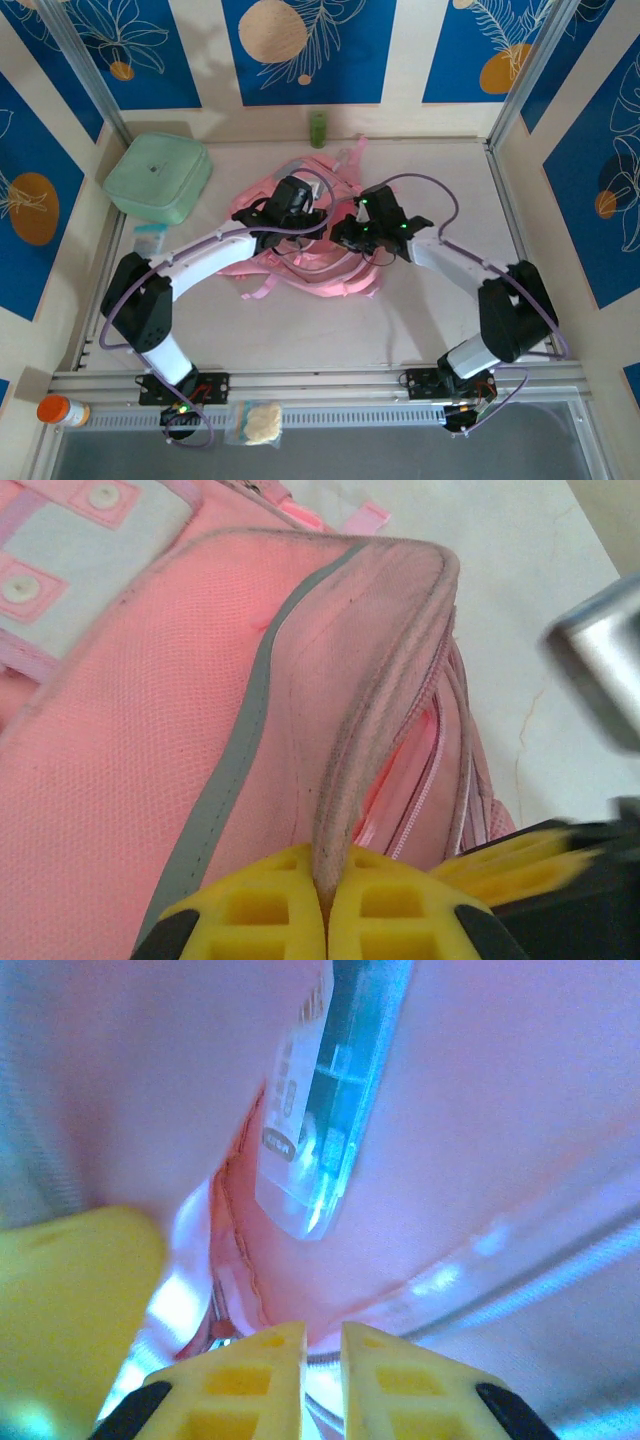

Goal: Pack books, pencil case, and school supplies into a backpack

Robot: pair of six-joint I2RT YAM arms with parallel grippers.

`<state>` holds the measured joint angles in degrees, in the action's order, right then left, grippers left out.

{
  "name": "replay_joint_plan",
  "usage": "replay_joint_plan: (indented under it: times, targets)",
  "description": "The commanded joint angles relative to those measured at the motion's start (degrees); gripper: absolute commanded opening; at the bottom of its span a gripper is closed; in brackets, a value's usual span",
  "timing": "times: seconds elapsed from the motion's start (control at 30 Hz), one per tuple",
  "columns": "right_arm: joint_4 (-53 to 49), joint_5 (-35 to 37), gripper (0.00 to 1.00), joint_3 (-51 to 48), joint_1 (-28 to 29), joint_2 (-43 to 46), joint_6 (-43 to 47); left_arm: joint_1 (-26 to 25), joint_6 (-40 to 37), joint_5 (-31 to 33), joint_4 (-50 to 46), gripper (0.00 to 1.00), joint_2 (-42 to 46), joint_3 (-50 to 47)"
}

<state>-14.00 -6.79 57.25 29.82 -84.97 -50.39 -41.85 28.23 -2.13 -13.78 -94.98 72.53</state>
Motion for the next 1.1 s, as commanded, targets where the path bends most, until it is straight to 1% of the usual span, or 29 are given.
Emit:
replay_joint_plan:
  times: [0.0, 0.07, 0.13, 0.17, 0.27, 0.33, 0.4, 0.47, 0.57, 0.67, 0.73, 0.8, 0.87, 0.97, 1.07]
  targets:
    - [-11.2, 5.4, 0.17, 0.2, -1.6, 4.6, 5.4, -0.4, 0.8, -7.1, 3.5, 0.06, -1.3, -0.1]
    - [-16.2, 8.5, 0.17, 0.9, -2.1, 6.4, 6.7, -0.5, 0.9, -9.1, 2.5, 0.2, -1.0, -0.4]
    - [-19.0, 10.4, 0.18, 1.5, -1.9, 7.8, 8.1, -0.5, 0.7, -11.5, 2.1, 0.33, 0.5, -1.0]
    - [-20.2, 11.2, 0.19, 1.8, -1.6, 8.3, 8.8, -0.4, 0.7, -12.3, 2.2, 0.37, 1.9, -1.8]
    - [-23.9, 14.9, 0.23, 3.6, 1.5, 8.7, 9.8, 0.5, 2.1, -12.0, 3.9, 0.42, 7.3, -6.3]
    - [-26.6, 17.5, 0.25, 5.5, 4.6, 7.2, 9.0, 2.6, 3.7, -11.7, 5.5, 0.43, 10.7, -10.0]
    - [-28.7, 20.9, 0.27, 7.3, 8.9, 5.0, 7.3, 5.3, 5.0, -11.0, 5.7, 0.44, 13.0, -13.3]
    - [-30.3, 24.2, 0.31, 9.8, 13.9, 2.1, 5.4, 8.9, 6.7, -11.9, 5.6, 0.44, 14.2, -15.9]
    - [-33.2, 31.1, 0.38, 14.9, 21.3, -2.6, 1.8, 13.0, 8.0, -13.9, 9.1, 0.44, 14.7, -19.8]
    - [-33.0, 32.2, 0.44, 19.0, 25.4, -7.8, -3.7, 16.0, 8.9, -16.2, 10.8, 0.44, 12.5, -20.7]
    - [-31.9, 33.9, 0.47, 21.1, 27.6, -10.7, -6.3, 17.6, 10.7, -16.5, 12.6, 0.41, 11.2, -21.5]
    - [-31.2, 36.0, 0.5, 22.9, 29.1, -13.6, -8.8, 19.1, 13.9, -17.7, 17.4, 0.4, 10.5, -23.8]
    - [-30.4, 35.6, 0.5, 24.5, 29.0, -16.4, -11.4, 19.7, 15.6, -17.9, 21.7, 0.39, 10.0, -25.6]
    - [-29.8, 35.1, 0.5, 26.8, 28.2, -19.8, -14.9, 19.7, 16.3, -17.3, 21.8, 0.38, 8.7, -25.7]
    - [-28.2, 37.2, 0.49, 28.1, 28.8, -22.5, -16.4, 19.7, 18.1, -16.5, 24.9, 0.38, 8.2, -27.8]
